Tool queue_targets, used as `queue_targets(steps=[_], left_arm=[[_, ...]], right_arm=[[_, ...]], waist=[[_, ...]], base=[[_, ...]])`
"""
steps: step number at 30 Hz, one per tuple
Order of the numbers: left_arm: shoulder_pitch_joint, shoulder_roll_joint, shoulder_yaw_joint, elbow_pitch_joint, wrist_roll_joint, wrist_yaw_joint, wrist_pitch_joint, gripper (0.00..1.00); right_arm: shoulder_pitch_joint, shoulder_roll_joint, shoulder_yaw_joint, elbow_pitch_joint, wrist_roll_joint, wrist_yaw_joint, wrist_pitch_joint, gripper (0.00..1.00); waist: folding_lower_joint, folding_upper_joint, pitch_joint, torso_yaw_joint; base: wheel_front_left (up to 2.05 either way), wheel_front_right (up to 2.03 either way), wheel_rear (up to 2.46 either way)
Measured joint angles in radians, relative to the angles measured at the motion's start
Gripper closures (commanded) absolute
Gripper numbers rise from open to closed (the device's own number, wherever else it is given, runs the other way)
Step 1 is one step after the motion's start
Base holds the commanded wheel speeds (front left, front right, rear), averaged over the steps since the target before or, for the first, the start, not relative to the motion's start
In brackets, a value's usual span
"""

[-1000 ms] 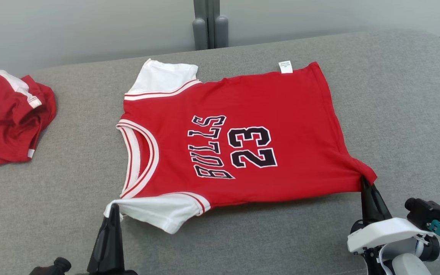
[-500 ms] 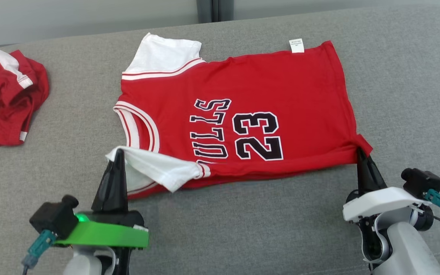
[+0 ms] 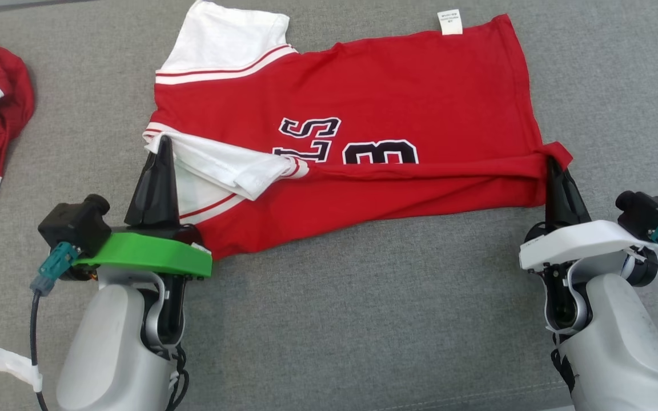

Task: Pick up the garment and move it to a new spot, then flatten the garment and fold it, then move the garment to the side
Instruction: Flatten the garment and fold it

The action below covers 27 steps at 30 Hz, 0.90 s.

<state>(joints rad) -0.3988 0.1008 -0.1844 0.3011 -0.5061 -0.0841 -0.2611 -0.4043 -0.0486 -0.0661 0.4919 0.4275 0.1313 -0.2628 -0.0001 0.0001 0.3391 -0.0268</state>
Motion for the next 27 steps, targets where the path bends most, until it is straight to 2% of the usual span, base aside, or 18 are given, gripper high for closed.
queue_targets(steps=[1, 2, 3, 4, 5, 7, 16, 22, 27], left_arm=[[-0.01, -0.003, 0.007, 0.01, 0.002, -0.001, 0.0, 1.0], [-0.021, -0.006, 0.017, 0.022, 0.007, -0.004, 0.0, 1.0], [-0.029, -0.01, 0.023, 0.029, 0.013, -0.004, -0.001, 1.0], [-0.032, -0.014, 0.029, 0.031, 0.019, -0.006, -0.001, 0.72], [-0.036, -0.018, 0.037, 0.032, 0.026, -0.009, -0.001, 0.52], [-0.043, -0.025, 0.052, 0.033, 0.037, -0.012, -0.001, 0.0], [-0.026, -0.046, 0.075, 0.025, 0.073, -0.03, -0.001, 0.0], [0.073, -0.049, 0.066, 0.009, 0.065, -0.038, -0.002, 0.0], [0.169, -0.019, 0.049, 0.053, 0.057, -0.039, 0.045, 0.0]], right_arm=[[-0.006, 0.0, 0.0, 0.004, 0.0, 0.0, 0.0, 1.0], [-0.013, 0.0, 0.001, 0.008, -0.002, 0.0, 0.0, 0.89], [-0.017, 0.0, 0.002, 0.011, -0.005, 0.0, 0.0, 0.61], [-0.019, 0.0, 0.003, 0.011, -0.008, 0.0, 0.0, 0.08], [-0.021, 0.001, 0.002, 0.008, -0.012, 0.0, 0.0, 0.0], [-0.026, 0.0, 0.001, 0.004, -0.017, 0.0, 0.0, 0.0], [0.002, 0.0, -0.025, -0.062, -0.075, 0.0, 0.0, 0.0], [0.058, 0.0, -0.032, -0.094, -0.109, 0.0, 0.0, 0.0], [0.105, 0.0, -0.038, -0.092, -0.125, 0.0, 0.0, 0.0]], waist=[[0.0, 0.0, 0.005, -0.001], [0.0, 0.0, 0.011, -0.002], [0.0, 0.0, 0.016, -0.003], [0.0, 0.0, 0.019, -0.004], [0.0, 0.0, 0.021, -0.004], [0.0, 0.0, 0.02, -0.005], [0.0, 0.0, -0.012, -0.002], [0.0001, 0.0, -0.055, -0.001], [0.0001, 0.0, -0.099, 0.006]], base=[[0.0, 0.0, 0.0], [0.0, 0.0, 0.0], [0.0, 0.0, 0.0], [0.0, 0.0, 0.0], [0.0, 0.0, 0.0], [0.0, 0.0, 0.0], [0.0, 0.0, 0.0], [0.0, 0.0, 0.0], [0.0, 0.0, 0.0]])
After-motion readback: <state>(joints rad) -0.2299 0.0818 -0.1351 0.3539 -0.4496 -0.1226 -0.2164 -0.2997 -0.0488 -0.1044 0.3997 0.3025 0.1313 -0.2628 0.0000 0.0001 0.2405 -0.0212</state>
